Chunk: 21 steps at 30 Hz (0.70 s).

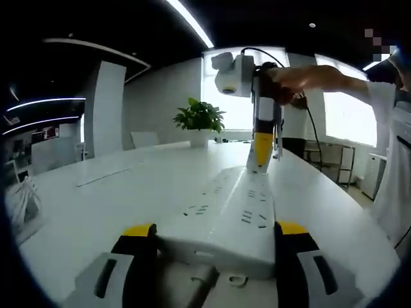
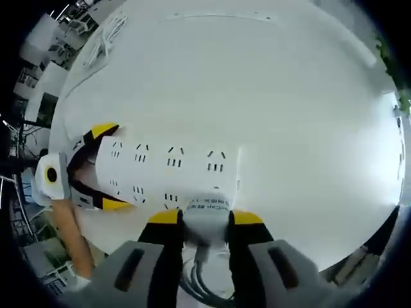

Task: Straighten the power strip on the desk, plug the charger into it

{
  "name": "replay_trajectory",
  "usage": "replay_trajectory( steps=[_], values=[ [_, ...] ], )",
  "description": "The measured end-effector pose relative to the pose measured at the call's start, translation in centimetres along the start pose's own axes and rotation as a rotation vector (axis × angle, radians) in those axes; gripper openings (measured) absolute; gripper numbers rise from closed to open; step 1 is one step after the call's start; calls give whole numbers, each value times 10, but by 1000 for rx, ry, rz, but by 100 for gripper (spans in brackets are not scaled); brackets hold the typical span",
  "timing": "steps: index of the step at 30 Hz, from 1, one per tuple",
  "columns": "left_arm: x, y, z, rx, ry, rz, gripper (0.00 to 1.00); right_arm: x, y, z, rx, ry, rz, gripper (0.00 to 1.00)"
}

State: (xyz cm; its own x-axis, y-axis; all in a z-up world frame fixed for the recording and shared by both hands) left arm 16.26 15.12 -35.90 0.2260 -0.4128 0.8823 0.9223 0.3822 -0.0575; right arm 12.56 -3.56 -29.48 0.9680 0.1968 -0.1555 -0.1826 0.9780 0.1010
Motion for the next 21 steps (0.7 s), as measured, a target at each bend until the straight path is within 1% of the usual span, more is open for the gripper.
replay_trajectory(
  steps=[4,6,7,8,9,10,11,12,14,15,16,17,18,19,21],
  values=[
    [0,0,0,0,0,0,75,7,-2,3,0,2,-4,25],
    [0,0,1,0,0,0,75,9,-4,2,54,12,-55,25],
    [0,-1,1,0,0,0,75,9,-7,1,108,15,-94,25],
    [0,-1,1,0,0,0,75,10,-11,8,161,70,-94,25],
    [0,-1,1,0,0,0,75,21,-19,12,147,51,-82,25],
    [0,-1,1,0,1,0,75,20,-17,5,65,-53,-54,25],
    [0,-2,1,0,1,0,75,11,-9,3,61,-43,-51,25],
    [0,-2,1,0,1,0,75,8,-6,1,49,-53,-49,25],
    [-1,-2,2,0,1,1,75,6,-2,0,37,-51,-55,25],
    [-1,-2,2,0,1,1,75,6,-1,0,15,-54,-63,25],
    [-1,-2,2,0,1,1,75,7,2,0,-35,-55,-48,25],
    [-1,-2,2,0,1,1,75,7,5,0,-66,-56,-49,25],
    [-1,-2,2,0,1,1,75,8,6,0,-94,-44,-40,25],
    [-1,-2,2,0,1,1,75,9,8,-1,-89,-45,-51,25],
    [-1,-2,3,1,1,1,75,10,5,-1,-88,-51,-47,25]
  ],
)
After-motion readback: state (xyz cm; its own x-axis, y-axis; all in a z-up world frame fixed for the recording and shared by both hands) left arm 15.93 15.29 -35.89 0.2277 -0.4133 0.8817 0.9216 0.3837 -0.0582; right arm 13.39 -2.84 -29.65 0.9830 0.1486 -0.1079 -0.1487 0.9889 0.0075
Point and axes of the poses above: the point that each gripper's makers call its tool centre point, and the gripper's own axes: z roughly backward along the fingers, y roughly to its left, x roughly out of its top, the point moved 5 cm from there along z, roughly backward along the fingers, and after that the axes turned 14 degrees about y, right-handed, at the moved point
